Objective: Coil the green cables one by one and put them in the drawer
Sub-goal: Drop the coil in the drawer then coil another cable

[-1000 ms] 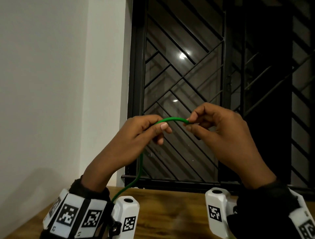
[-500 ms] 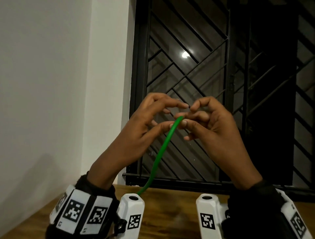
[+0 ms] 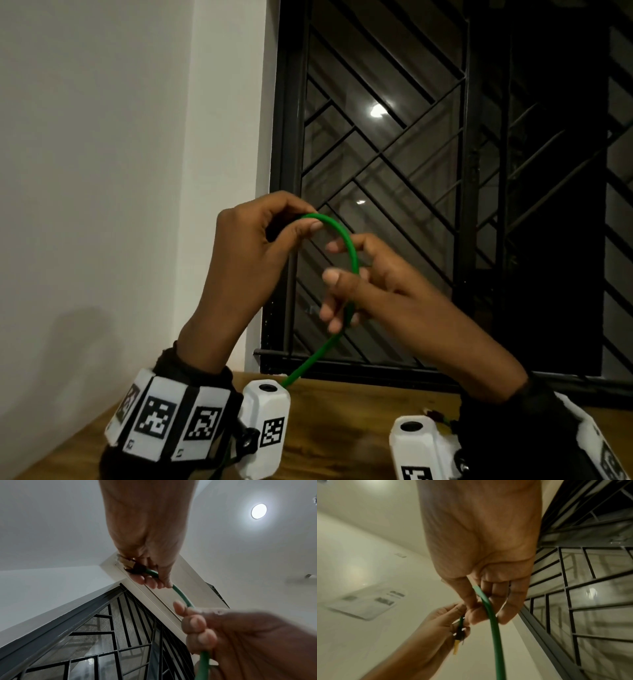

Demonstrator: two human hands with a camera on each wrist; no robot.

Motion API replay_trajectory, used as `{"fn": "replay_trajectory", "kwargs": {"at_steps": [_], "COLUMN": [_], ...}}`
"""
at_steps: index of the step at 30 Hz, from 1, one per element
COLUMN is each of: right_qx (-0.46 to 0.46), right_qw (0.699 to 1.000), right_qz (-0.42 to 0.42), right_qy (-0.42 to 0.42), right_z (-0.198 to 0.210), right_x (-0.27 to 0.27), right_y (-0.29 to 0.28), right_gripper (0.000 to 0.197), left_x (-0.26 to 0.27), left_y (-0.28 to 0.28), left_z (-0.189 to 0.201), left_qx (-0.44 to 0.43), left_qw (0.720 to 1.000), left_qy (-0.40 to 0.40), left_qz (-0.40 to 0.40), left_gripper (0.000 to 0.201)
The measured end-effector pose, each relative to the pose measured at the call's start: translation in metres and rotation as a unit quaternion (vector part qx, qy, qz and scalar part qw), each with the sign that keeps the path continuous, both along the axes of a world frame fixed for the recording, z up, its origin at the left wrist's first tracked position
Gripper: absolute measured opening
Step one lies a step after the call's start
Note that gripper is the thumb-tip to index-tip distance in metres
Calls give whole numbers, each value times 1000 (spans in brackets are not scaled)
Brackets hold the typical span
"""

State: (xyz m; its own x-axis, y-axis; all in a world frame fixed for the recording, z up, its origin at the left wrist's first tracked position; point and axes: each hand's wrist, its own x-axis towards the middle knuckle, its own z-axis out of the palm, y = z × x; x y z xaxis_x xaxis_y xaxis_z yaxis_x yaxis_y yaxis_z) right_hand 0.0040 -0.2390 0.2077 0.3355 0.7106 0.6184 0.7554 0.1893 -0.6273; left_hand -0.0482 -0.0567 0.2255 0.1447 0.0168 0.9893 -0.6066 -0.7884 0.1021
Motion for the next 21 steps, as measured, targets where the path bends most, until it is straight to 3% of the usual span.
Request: {"fn": "replay_trajectory", "kwargs": {"at_steps": [2, 5, 7, 9, 12, 15, 17, 21], "right_qx": [28, 74, 94, 141, 195, 171, 123, 87], "right_qw": [996, 969, 936, 922, 916, 935, 959, 989], "right_qz": [-70, -207, -298, -324, -321, -290, -243, -106], "right_qy": [-38, -108, -164, -161, -140, -109, -71, 51], "right_z": [-3, -2, 0, 2, 5, 4, 2, -4], "right_x": [14, 38, 53, 62, 66, 67, 65, 53], "right_y": [2, -7, -17, -26, -32, -26, -19, -1], "right_gripper": [12, 13, 20, 24, 27, 27, 19, 17], "left_x": [2, 1, -1, -5, -9, -12, -11, -3], "left_y": [2, -3, -8, -12, -17, -23, -27, -31], "left_z": [0, -1, -1, -3, -5, -5, -5, -5], "left_qx": [-17, -27, -29, -17, -11, -16, -23, -59], "left_qw": [1000, 997, 986, 955, 881, 837, 829, 851], "left_qy": [13, 74, 150, 259, 363, 346, 308, 227], "left_qz": [7, -14, -67, -145, -302, -424, -466, -469], "left_gripper": [9, 14, 19, 28, 27, 23, 24, 28]}}
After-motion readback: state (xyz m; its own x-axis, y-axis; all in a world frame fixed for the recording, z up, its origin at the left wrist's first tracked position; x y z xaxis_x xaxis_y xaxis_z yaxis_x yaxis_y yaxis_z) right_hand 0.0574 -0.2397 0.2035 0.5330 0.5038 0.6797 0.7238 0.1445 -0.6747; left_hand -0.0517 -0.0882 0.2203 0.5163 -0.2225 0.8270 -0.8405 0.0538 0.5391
